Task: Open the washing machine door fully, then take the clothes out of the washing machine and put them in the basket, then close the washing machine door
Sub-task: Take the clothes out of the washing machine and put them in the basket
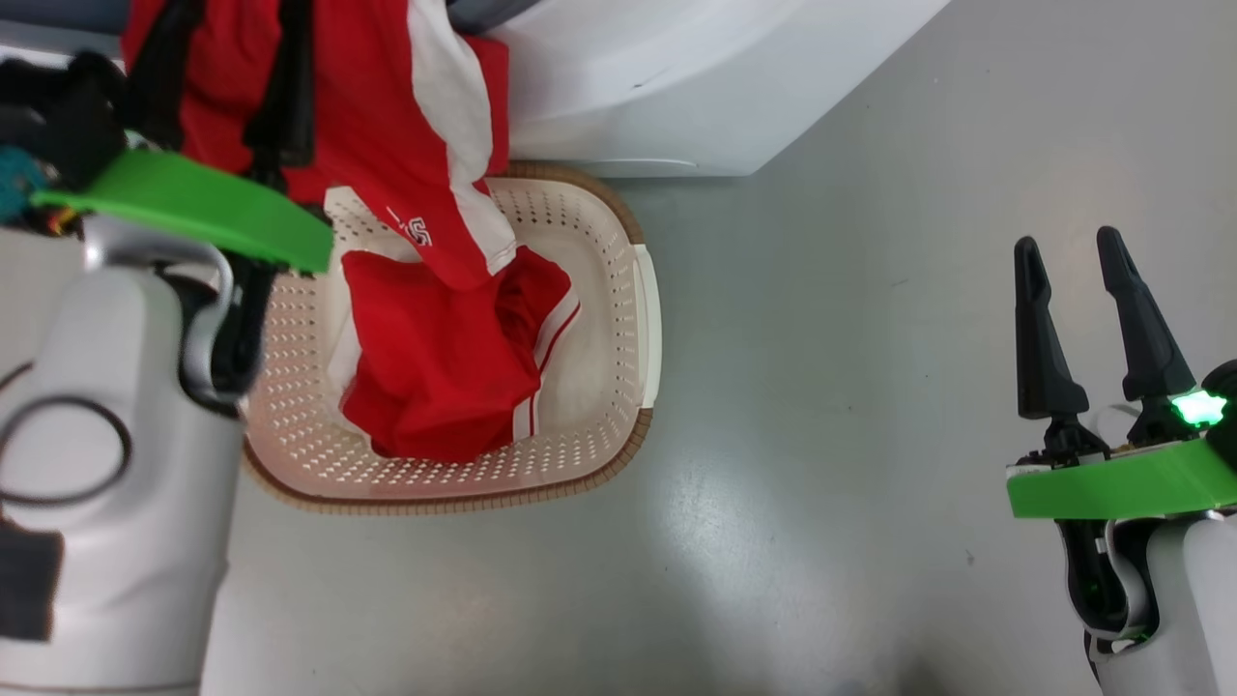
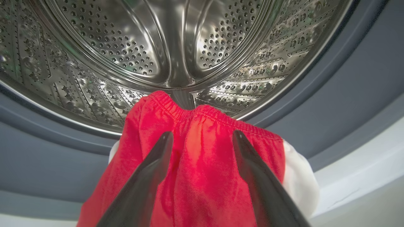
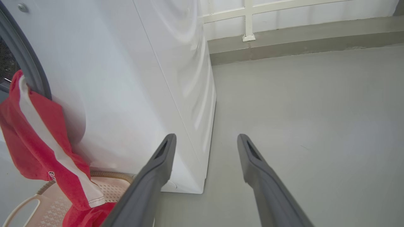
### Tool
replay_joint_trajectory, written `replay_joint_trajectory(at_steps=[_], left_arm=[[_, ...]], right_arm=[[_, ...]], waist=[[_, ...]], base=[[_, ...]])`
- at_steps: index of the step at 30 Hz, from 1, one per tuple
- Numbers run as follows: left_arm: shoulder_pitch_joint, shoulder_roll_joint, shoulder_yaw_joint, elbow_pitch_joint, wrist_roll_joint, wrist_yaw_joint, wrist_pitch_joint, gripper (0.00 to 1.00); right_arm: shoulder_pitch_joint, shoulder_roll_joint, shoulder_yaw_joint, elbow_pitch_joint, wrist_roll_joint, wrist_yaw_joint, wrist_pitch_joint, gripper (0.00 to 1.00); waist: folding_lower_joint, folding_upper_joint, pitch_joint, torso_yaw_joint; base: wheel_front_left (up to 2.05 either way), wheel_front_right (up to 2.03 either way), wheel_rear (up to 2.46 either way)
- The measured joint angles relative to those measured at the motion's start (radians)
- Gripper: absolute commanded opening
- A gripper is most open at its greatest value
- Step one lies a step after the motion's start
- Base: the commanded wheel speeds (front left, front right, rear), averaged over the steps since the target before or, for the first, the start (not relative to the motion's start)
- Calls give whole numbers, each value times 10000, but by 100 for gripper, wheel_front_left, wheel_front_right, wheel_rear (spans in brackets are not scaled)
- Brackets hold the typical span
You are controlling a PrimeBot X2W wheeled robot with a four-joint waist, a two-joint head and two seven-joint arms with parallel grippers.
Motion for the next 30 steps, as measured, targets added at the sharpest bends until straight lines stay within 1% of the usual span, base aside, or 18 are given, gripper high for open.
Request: replay_joint_trajectory(at_steps=[2,5,10,13,14,15,16,17,21,25,27,30], left_arm=[[-360,138,-144,445,-355,-8,61,100],[-812,449,-658,928,-894,-10,161,100],[-1302,832,-1609,1365,-2230,-12,464,100],[-1491,1177,-2115,1461,-2882,-12,525,100],[-1609,1350,-2397,1517,-3175,-12,470,77],[-1661,1429,-2548,1559,-3279,-12,430,45],[-1708,1498,-2683,1605,-3375,-12,382,21],[-1743,1549,-2798,1655,-3465,-12,324,0],[-1782,1603,-3227,1885,-3825,-12,-56,0],[-1782,1605,-3400,2100,-4021,-12,-617,0],[-1774,1620,-3386,2194,-3975,-12,-838,0],[-1657,1620,-3233,2203,-3597,19,-947,0]], right_arm=[[-91,2,2,-2,0,0,2,100],[-151,6,2,-23,0,0,0,100],[-160,8,-2,-23,0,0,0,100],[-168,17,2,-25,0,0,0,100],[-181,25,0,-25,0,0,0,100],[-196,25,-2,-27,0,0,0,100],[-198,29,0,-36,0,0,0,100],[-198,31,-2,-36,0,0,0,100],[-198,31,-10,-36,0,0,0,100],[-198,31,-10,-27,-2,0,0,100],[-196,31,-8,-23,-2,0,0,100],[-188,31,-8,-15,-2,0,0,100]], waist=[[0,0,72,-40],[0,0,169,-99],[0,0,276,-160],[0,0,292,-192],[0,0,287,-199],[0,0,282,-201],[0,0,276,-203],[0,0,268,-202],[0,0,197,-186],[0,0,78,-158],[0,0,-13,-146],[0,0,-163,-120]], base=[[0,0,0],[0,0,0],[0,0,0],[0,0,0],[0,0,0],[0,0,0],[0,0,0],[0,0,0],[0,0,0],[0,0,0],[0,0,0],[0,0,0]])
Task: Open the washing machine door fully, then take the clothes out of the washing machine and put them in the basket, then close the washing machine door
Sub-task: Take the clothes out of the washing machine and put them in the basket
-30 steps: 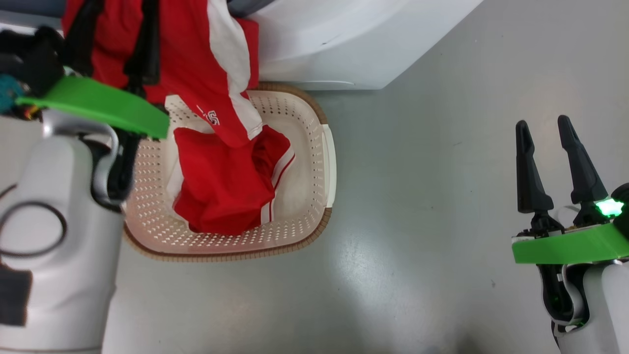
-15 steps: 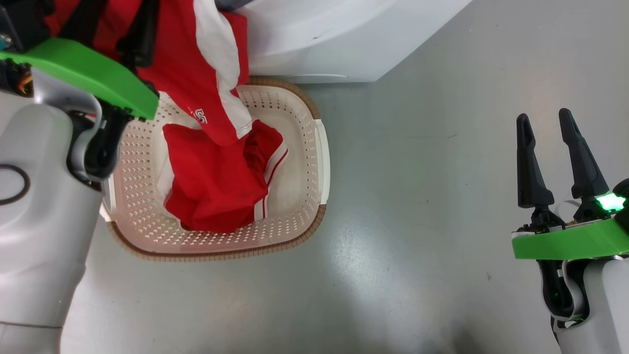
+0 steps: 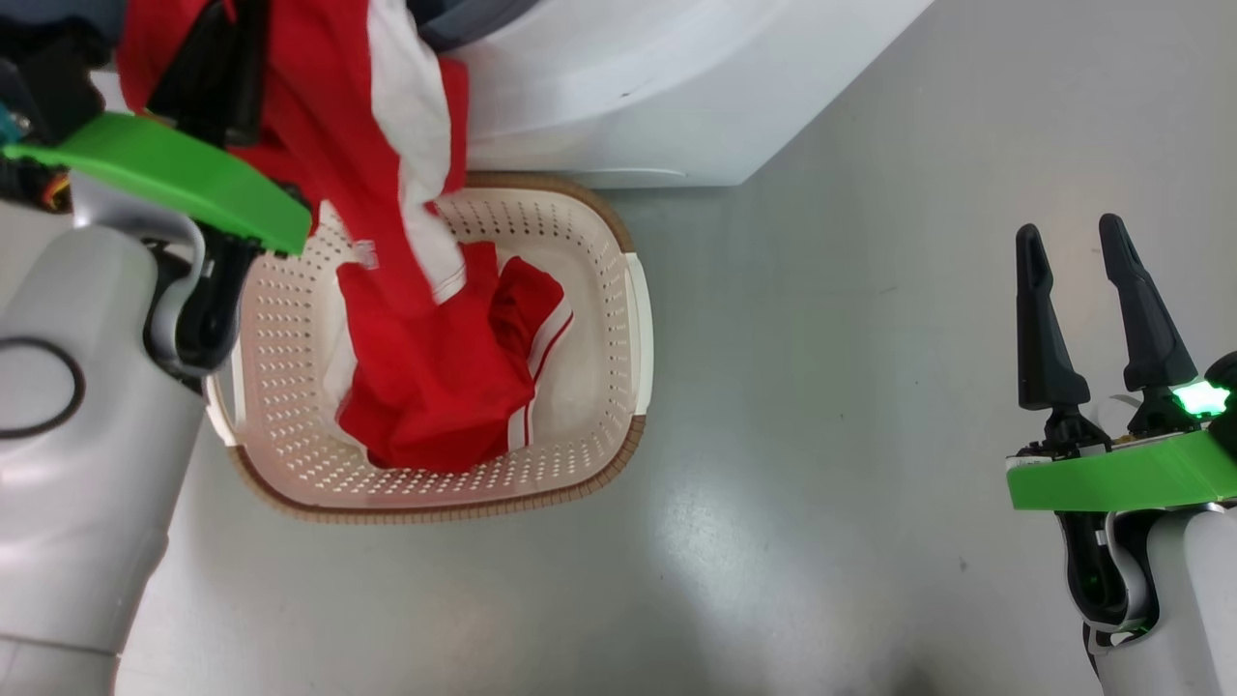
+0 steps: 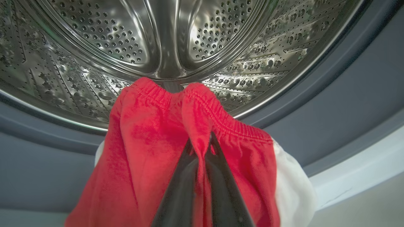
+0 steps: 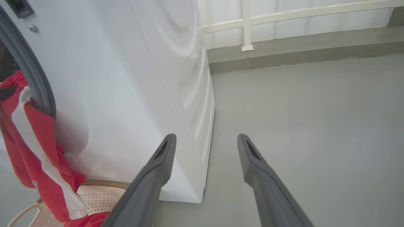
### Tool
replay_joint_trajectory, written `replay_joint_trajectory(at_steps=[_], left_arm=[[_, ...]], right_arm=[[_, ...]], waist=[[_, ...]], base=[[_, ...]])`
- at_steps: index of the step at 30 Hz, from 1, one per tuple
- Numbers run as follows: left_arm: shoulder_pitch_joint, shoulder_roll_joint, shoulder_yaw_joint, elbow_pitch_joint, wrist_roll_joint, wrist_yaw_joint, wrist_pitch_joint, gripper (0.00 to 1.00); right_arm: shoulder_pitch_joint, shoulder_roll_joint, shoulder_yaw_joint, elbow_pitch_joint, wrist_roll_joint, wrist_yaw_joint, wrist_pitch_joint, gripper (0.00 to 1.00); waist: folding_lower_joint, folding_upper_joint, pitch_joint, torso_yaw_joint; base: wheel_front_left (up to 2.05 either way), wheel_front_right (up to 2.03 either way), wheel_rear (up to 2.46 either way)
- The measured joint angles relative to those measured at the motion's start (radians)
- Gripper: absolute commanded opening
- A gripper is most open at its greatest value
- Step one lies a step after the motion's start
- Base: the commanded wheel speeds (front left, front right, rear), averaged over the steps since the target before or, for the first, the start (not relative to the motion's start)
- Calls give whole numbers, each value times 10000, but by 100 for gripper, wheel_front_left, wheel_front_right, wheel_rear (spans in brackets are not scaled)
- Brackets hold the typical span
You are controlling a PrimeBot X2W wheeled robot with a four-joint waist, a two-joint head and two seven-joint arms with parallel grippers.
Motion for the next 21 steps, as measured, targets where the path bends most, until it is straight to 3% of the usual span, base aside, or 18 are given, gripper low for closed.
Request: replay_joint_trajectory(at_steps=[7,15,21], left_arm=[[1556,-466,1875,-1929,1546,522,-44,0],[3663,-1567,3344,-3547,2522,443,-44,0],[5009,-2211,3862,-4274,2991,245,-71,0]], right_arm=[[118,-2,-6,2,-2,0,0,100],[235,-19,-4,13,-2,0,0,100],[331,-21,-6,13,-2,0,0,100]], waist=[[0,0,-262,129],[0,0,-559,234],[0,0,-602,226]], base=[[0,0,0],[0,0,0],[0,0,0]])
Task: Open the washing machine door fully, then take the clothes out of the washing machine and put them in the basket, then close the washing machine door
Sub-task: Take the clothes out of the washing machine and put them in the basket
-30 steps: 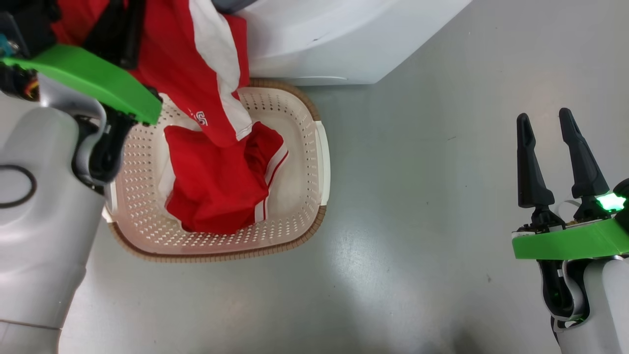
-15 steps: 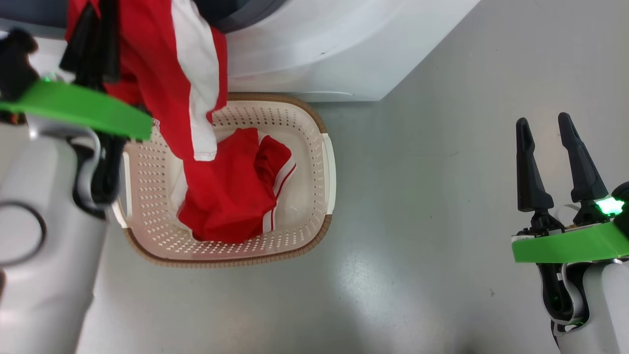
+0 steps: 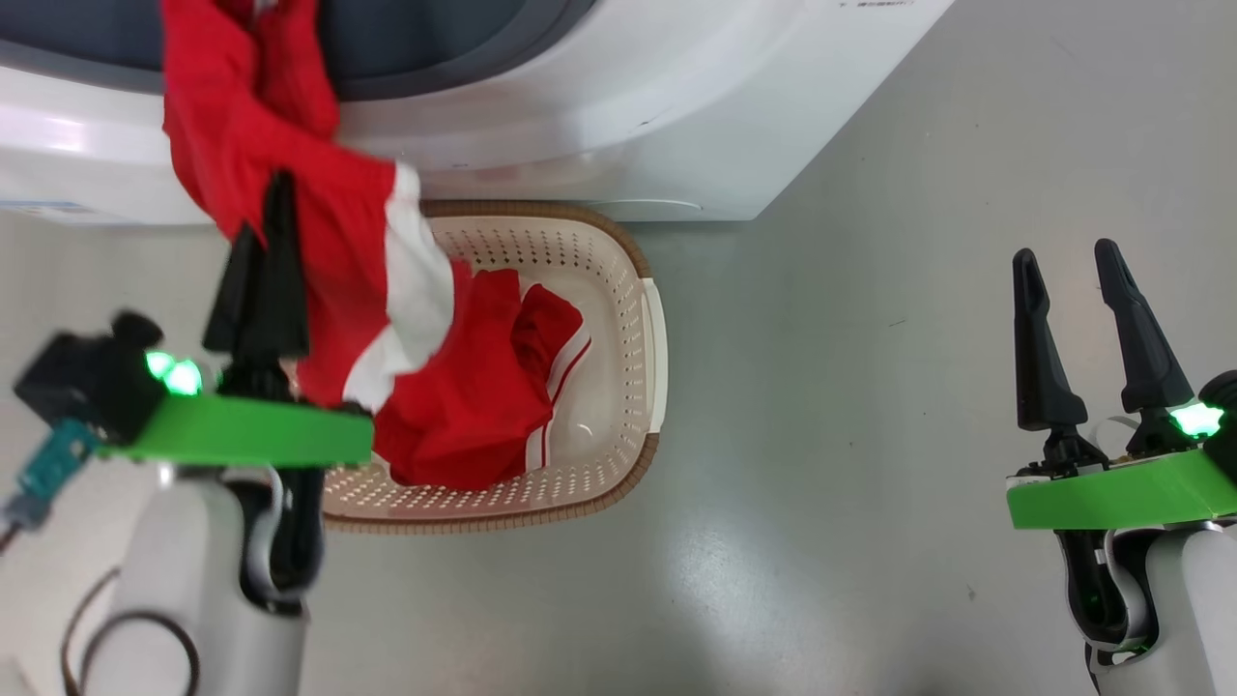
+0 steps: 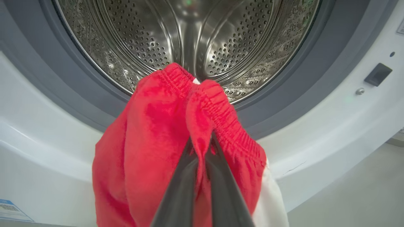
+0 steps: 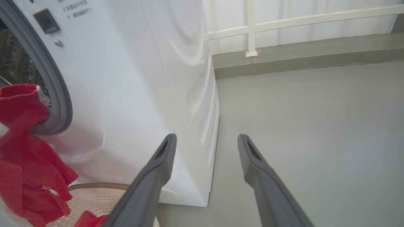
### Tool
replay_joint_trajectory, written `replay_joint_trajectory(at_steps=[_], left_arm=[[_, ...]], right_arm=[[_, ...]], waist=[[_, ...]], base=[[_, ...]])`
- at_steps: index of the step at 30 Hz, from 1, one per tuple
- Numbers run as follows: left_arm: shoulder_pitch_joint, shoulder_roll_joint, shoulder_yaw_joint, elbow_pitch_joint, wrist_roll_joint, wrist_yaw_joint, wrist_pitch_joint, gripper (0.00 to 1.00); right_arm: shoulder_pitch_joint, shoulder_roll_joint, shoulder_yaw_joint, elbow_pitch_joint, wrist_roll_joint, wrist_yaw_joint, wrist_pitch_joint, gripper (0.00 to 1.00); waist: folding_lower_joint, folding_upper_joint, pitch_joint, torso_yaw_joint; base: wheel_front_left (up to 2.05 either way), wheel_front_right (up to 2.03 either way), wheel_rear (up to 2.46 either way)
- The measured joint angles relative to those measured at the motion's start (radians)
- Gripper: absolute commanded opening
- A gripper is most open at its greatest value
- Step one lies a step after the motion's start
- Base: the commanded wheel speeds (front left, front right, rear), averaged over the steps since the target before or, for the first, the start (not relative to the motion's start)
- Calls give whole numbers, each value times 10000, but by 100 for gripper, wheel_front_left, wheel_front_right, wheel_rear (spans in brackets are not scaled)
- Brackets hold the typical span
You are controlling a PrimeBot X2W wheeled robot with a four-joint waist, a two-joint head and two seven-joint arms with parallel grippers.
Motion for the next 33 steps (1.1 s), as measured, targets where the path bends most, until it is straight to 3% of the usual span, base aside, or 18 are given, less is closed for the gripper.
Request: replay_joint_trajectory(at_steps=[8,18,26,33], left_arm=[[1093,-355,-92,92,119,-153,-2,0],[1016,-403,-930,1896,-807,-265,-2,0],[-143,-412,-1423,3923,-995,-274,-2,0],[-1463,-445,-1651,5651,-529,-276,0,0]], right_arm=[[0,6,-4,-8,0,0,0,100],[-22,10,-12,-23,2,0,0,100],[-142,42,-8,-88,2,0,0,100],[-477,65,-2,-146,2,0,0,100]], waist=[[0,0,88,-82],[0,0,372,-159],[0,0,753,-271],[0,0,1195,-362]], base=[[0,0,0],[0,0,0],[0,0,0],[0,0,0]])
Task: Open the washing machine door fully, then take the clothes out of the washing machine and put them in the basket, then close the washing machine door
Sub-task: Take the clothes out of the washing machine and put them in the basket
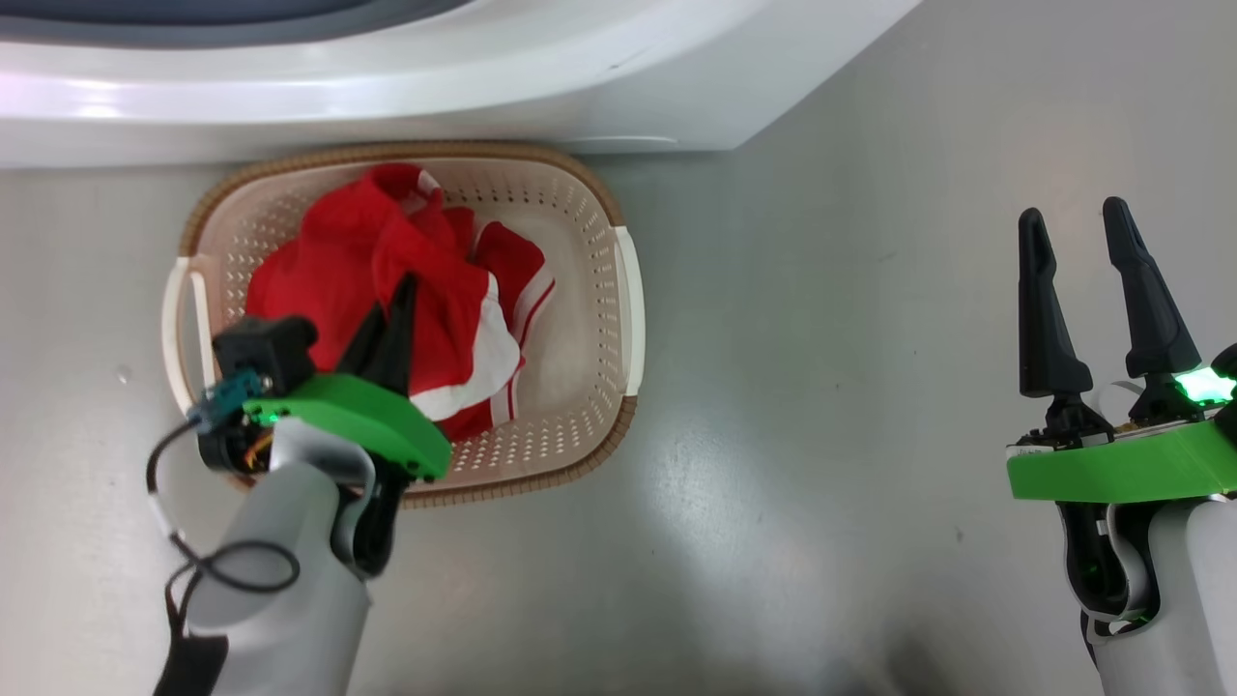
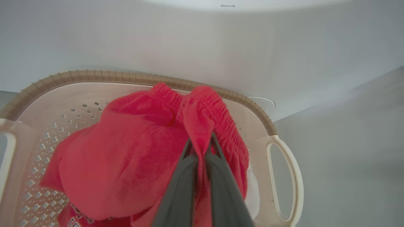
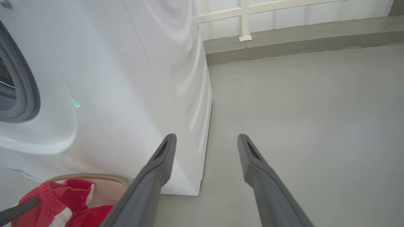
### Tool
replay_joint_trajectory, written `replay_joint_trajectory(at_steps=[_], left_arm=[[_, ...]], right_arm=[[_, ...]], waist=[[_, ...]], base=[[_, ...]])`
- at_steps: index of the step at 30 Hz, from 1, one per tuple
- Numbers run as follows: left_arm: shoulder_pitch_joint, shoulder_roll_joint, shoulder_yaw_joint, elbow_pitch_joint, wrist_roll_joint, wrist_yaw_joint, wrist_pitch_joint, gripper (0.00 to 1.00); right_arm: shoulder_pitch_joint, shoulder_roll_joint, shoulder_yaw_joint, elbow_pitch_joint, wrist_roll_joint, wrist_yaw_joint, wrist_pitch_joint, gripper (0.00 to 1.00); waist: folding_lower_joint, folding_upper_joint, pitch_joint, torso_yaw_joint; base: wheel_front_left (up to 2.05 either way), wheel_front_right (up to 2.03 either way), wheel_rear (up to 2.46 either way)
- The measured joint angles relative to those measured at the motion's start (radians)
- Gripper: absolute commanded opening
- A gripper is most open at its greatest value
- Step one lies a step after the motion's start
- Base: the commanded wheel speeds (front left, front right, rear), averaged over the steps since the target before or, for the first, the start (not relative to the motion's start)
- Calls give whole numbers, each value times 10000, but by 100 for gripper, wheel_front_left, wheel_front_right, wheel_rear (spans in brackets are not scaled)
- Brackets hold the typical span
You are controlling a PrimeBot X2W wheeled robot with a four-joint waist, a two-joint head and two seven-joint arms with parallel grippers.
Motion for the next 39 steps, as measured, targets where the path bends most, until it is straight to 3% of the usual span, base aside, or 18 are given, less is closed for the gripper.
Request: replay_joint_trajectory(at_steps=[13,14,17,19,26,39], left_arm=[[-1619,-61,-119,2357,571,0,0,0],[-1678,-59,-96,2441,573,0,0,5],[-1785,-61,-19,2558,635,0,0,49],[-1785,-63,63,2598,662,0,0,100],[-1691,-63,270,2466,780,0,0,100],[-175,-58,1208,345,1313,0,-2,100]], right_arm=[[-222,96,17,-42,0,0,0,100],[-222,105,25,-42,0,0,0,100],[-223,130,29,-40,0,0,0,100],[-223,144,29,-38,0,0,0,100],[-221,142,27,67,0,0,0,100],[-81,-35,52,453,-2,0,0,100]], waist=[[0,0,578,-242],[0,0,594,-263],[0,0,601,-307],[0,0,567,-314],[1,0,231,-268],[1,0,-974,-136]], base=[[0,0,0],[0,0,0],[0,0,0],[0,0,0],[0,0,0],[0,0,0]])
